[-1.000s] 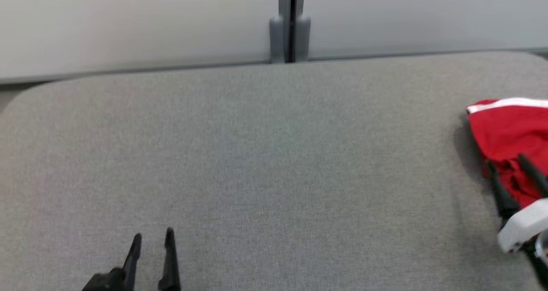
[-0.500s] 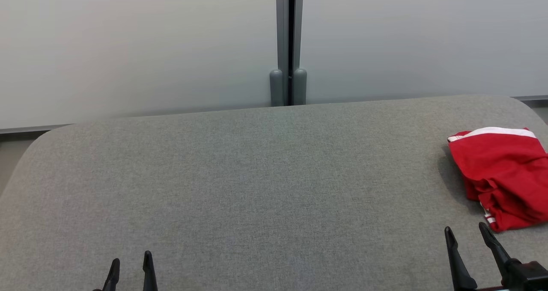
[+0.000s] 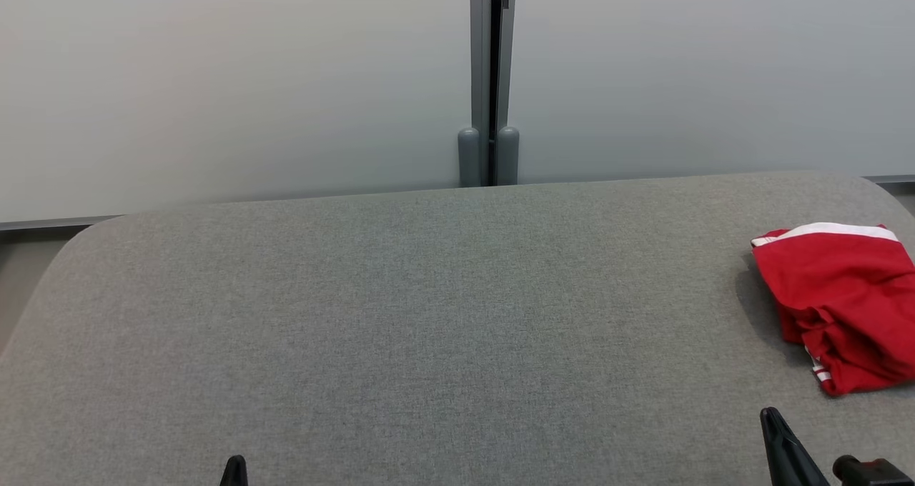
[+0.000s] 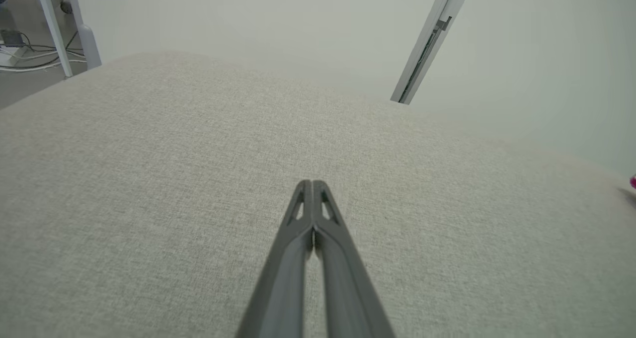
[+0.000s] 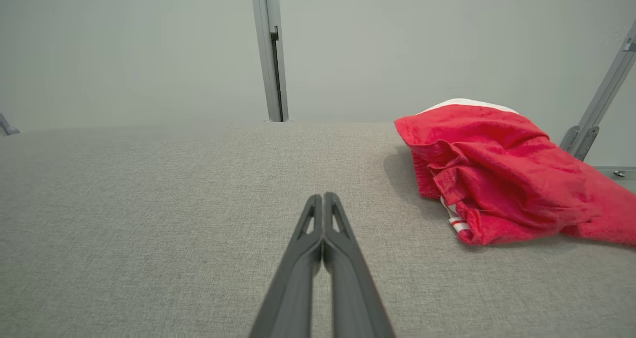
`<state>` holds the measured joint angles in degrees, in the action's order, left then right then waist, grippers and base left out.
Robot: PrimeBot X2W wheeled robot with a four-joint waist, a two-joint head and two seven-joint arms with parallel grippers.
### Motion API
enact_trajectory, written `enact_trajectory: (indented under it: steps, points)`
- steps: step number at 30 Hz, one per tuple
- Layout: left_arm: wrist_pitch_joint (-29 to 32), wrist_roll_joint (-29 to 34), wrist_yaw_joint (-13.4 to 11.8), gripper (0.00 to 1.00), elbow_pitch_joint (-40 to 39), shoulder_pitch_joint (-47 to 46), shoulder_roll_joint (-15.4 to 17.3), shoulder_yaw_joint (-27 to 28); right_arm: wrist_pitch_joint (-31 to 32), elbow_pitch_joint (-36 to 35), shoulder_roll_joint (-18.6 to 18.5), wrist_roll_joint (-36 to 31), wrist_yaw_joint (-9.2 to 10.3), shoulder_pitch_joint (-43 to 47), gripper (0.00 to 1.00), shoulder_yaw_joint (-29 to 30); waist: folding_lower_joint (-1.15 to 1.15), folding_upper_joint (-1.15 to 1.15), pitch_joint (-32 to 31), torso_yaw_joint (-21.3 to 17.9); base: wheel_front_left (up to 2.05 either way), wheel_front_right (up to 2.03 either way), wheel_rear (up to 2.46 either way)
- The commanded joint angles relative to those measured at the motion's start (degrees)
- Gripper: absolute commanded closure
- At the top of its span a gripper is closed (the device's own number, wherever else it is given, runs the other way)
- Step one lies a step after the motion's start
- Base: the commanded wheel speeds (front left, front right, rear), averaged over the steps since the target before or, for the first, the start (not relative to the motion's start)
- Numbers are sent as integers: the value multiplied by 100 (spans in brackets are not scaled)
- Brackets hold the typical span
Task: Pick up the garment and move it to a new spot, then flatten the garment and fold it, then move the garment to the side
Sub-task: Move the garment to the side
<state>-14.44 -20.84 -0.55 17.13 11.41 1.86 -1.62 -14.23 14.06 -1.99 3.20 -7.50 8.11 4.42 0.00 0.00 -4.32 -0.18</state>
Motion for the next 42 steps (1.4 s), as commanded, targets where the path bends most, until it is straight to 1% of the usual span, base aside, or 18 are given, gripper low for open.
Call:
enact_trajectory:
  steps: [1,11,22,32,33,42]
  points:
    - [67,-237,33,100,-71,-126,27,43,82,-43,-37,287,0,-129,100,47,0,0,7,0,0,0,0]
    - [340,-1189,141,100,-114,-357,40,146,344,-62,-47,1481,0,-300,100,55,0,0,43,2,0,0,0]
    - [607,-2111,246,100,-153,-581,53,248,602,-69,-57,2631,0,-473,100,71,0,0,83,3,0,0,0]
    - [830,-2858,328,100,-182,-765,62,335,819,-65,-66,3560,0,-625,100,91,0,0,119,5,0,0,0]
    - [830,-2858,328,100,-182,-765,62,335,819,-65,-66,3560,0,-625,100,91,0,0,119,5,0,0,0]
    - [1006,-3461,399,100,-202,-917,70,404,996,-59,-74,4312,0,-747,100,110,0,0,152,6,0,0,0]
